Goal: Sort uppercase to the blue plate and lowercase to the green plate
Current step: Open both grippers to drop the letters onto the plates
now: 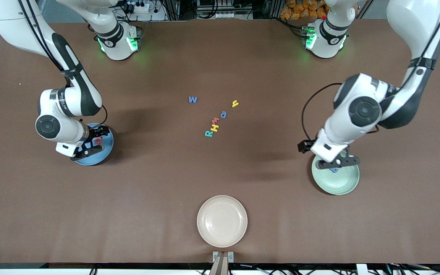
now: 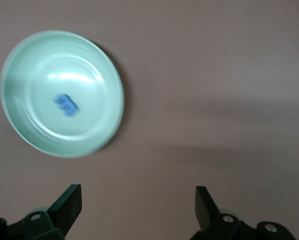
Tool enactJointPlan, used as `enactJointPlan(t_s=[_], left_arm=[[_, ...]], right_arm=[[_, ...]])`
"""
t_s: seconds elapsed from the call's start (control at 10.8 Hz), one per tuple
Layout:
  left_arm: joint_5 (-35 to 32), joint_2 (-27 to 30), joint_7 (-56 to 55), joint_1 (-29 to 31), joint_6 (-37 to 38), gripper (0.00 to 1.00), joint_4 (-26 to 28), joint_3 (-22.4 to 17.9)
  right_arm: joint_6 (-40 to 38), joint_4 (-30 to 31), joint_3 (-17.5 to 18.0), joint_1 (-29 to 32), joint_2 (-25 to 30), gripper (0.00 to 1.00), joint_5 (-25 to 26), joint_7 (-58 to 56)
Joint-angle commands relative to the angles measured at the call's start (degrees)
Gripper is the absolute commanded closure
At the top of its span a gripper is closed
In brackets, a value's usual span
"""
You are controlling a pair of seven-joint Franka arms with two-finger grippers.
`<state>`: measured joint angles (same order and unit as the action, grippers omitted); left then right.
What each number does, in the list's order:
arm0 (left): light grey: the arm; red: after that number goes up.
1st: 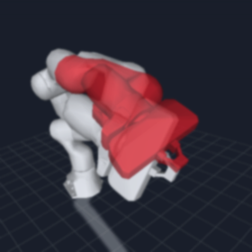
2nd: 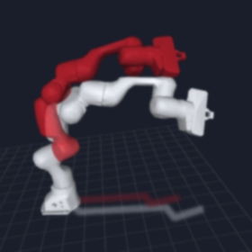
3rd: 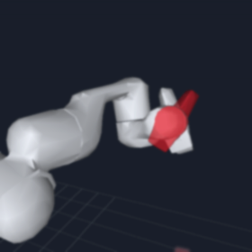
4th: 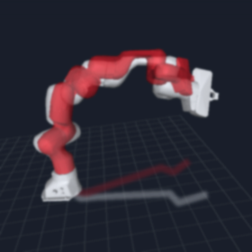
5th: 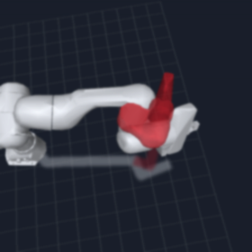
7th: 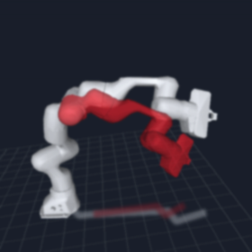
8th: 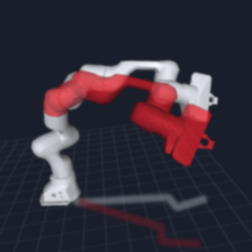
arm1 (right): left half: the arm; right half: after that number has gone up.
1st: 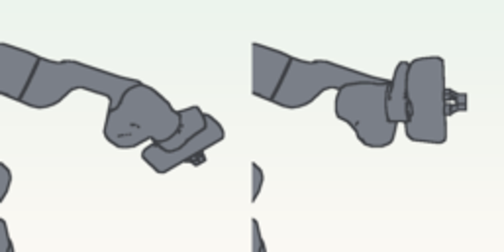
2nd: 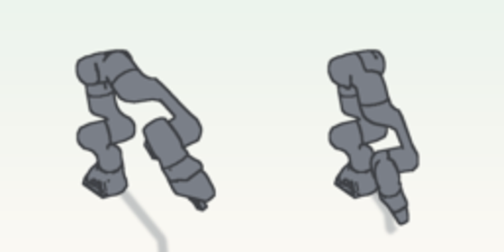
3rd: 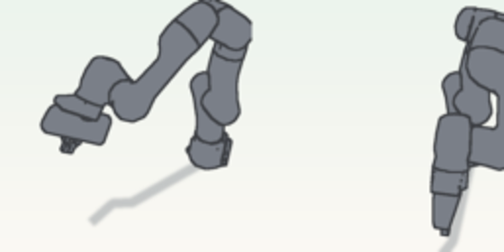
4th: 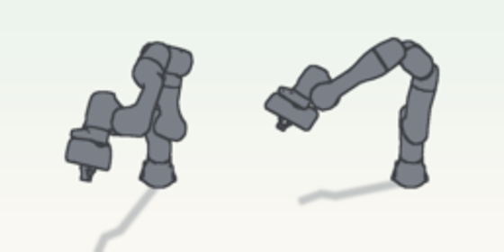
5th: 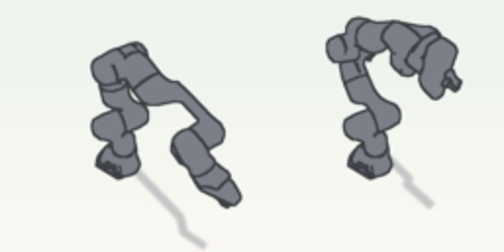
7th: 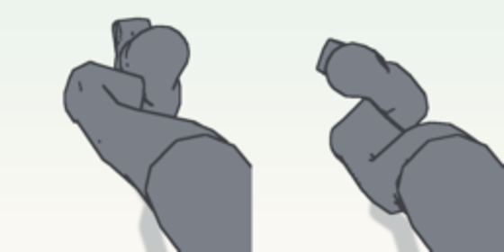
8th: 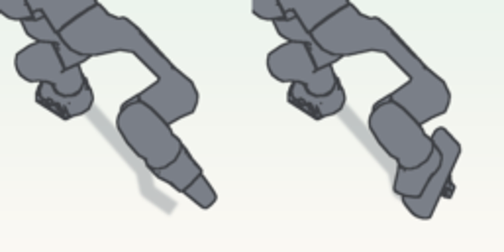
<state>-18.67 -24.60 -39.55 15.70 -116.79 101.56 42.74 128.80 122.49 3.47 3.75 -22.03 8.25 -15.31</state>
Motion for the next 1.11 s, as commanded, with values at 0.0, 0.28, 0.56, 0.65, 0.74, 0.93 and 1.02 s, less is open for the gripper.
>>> enactJointPlan(t_s=[0.0,0.28,0.56,0.65,0.74,0.93,1.02], left_arm=[[0.8,1.9,-5.7,0.3,0.2,0.00,3.5,4.9],[0.0,1.1,-5.4,-3.0,-0.1,0.00,5.1,8.6],[-3.5,-0.1,-0.6,-10.8,-0.7,0.00,6.7,8.7],[-3.6,-0.3,2.9,-12.7,-0.8,0.00,7.0,8.6],[-3.7,-1.1,6.7,-13.1,-1.8,0.00,7.2,8.6],[-5.8,-2.1,12.4,-13.2,-9.5,0.00,10.6,8.7],[-7.0,-2.2,12.4,-13.2,-14.9,0.00,13.7,8.6]], right_arm=[[-4.5,-0.5,0.0,-0.1,2.8,0.06,-4.5,-1.0],[-9.9,-1.8,0.4,-0.9,5.6,0.05,-6.6,2.5],[-15.8,-3.8,3.3,-1.4,9.4,0.04,-6.5,9.5],[-17.5,-3.8,6.0,-1.3,11.0,0.04,-6.5,13.6],[-19.0,-3.8,8.3,-1.3,12.8,0.04,-6.5,18.0],[-20.4,-3.5,12.0,-1.3,15.2,0.04,-6.4,24.6],[-20.8,-3.2,12.3,-1.4,16.1,0.04,-6.4,27.0]])
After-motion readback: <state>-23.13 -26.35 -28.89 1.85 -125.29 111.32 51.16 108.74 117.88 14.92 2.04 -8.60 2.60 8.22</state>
